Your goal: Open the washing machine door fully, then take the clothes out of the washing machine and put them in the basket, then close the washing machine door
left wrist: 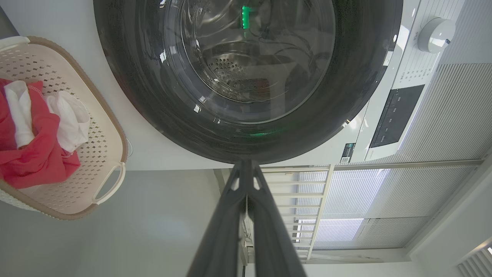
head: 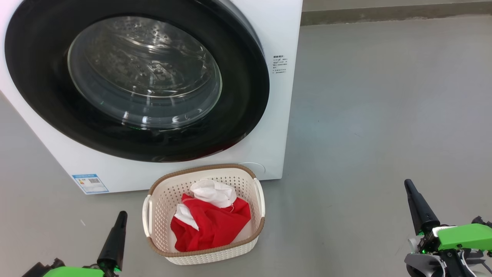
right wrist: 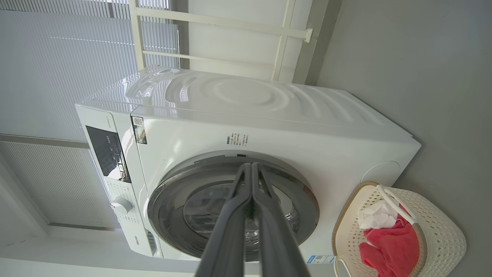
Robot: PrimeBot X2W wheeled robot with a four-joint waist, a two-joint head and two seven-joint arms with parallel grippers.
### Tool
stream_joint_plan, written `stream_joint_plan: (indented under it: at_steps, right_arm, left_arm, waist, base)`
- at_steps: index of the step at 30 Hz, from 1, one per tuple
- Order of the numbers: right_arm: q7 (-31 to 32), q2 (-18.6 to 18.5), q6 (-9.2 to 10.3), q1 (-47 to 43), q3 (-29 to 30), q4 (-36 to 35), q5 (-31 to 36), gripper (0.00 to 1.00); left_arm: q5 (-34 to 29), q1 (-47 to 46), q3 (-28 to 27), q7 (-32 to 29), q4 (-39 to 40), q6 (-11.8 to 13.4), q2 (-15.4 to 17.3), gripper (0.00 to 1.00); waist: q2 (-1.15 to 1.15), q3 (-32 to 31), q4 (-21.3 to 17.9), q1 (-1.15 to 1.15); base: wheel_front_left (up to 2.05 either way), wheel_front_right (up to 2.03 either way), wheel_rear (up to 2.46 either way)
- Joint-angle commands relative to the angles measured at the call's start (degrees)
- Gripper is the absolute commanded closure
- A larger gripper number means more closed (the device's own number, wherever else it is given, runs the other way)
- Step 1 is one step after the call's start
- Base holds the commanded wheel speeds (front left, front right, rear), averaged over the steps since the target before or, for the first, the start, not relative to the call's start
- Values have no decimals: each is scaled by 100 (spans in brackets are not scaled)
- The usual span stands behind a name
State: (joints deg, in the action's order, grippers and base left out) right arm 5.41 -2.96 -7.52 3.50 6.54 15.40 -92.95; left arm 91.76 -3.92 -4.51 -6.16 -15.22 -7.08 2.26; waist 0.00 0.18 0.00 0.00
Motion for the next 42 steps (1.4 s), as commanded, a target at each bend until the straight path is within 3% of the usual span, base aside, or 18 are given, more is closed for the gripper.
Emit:
stream_joint_plan:
  at_steps: [1, 42]
  right_arm:
    - [31, -62, 3, 259, -98, -142, -1, 100]
    - [66, -32, 3, 263, -54, -140, 35, 100]
  left_arm:
    - [39, -227, -203, -34, 116, -41, 62, 100]
    - [40, -227, -201, -33, 117, -41, 62, 100]
  waist:
    - [0, 0, 0, 0]
    - [0, 0, 0, 0]
  base:
    - [0, 0, 0]
    - [0, 0, 0]
